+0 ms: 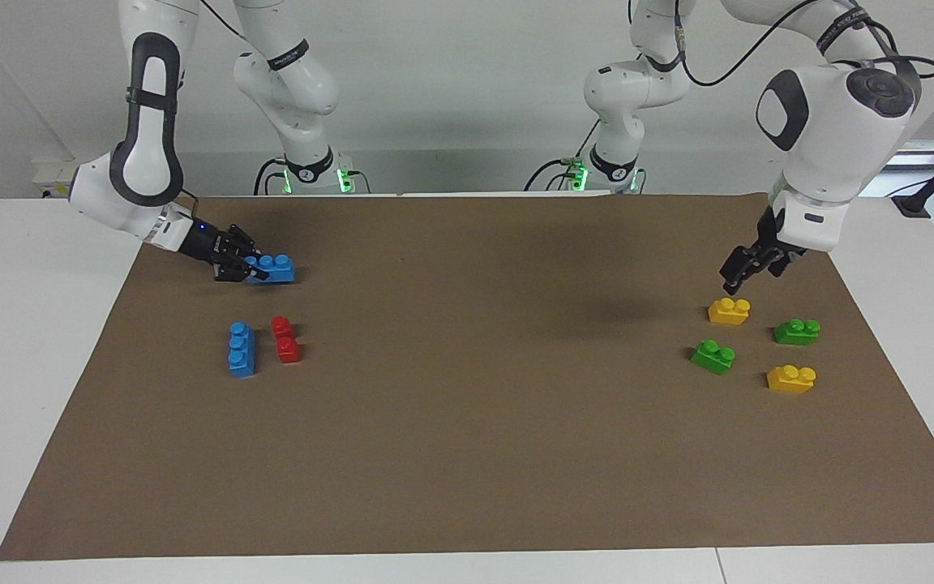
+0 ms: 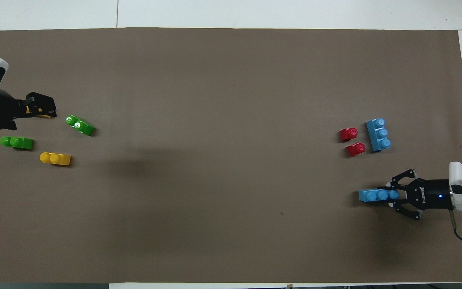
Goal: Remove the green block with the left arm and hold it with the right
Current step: 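Open the right gripper to release the blue block while the left gripper withdraws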
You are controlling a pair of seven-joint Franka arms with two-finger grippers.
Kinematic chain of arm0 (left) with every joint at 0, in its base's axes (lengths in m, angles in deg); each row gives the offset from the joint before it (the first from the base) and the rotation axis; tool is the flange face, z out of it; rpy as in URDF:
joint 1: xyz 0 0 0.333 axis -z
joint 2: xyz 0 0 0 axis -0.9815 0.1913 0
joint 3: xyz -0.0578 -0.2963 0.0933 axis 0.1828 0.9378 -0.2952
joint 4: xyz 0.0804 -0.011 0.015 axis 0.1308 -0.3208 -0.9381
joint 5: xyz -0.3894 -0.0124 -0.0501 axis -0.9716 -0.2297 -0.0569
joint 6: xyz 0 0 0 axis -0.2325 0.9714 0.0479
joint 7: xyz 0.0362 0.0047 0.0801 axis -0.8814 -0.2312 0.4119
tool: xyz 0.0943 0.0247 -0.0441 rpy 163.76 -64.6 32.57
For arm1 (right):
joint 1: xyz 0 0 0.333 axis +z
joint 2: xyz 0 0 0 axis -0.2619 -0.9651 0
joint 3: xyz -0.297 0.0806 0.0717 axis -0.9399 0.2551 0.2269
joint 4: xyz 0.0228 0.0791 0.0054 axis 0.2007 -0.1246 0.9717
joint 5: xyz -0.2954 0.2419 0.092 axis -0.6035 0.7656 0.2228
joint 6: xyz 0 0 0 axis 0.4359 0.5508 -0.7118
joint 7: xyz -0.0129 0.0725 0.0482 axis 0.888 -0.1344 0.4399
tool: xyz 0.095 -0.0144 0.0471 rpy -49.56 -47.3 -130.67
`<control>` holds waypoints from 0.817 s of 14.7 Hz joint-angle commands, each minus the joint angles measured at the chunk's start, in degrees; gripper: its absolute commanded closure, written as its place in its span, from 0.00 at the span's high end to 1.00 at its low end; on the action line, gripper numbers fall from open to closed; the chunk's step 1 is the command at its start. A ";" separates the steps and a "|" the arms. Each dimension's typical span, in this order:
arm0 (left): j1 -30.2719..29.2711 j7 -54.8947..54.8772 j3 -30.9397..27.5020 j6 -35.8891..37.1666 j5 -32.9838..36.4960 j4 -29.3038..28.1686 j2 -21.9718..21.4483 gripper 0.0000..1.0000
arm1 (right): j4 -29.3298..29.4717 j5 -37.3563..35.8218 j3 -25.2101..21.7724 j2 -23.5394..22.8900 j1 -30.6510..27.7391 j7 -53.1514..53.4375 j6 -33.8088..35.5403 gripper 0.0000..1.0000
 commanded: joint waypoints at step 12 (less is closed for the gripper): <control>0.55 -10.89 -0.51 13.10 -0.85 1.77 -6.88 1.00 | 2.51 -0.57 0.74 -4.89 -2.03 -1.20 0.60 1.00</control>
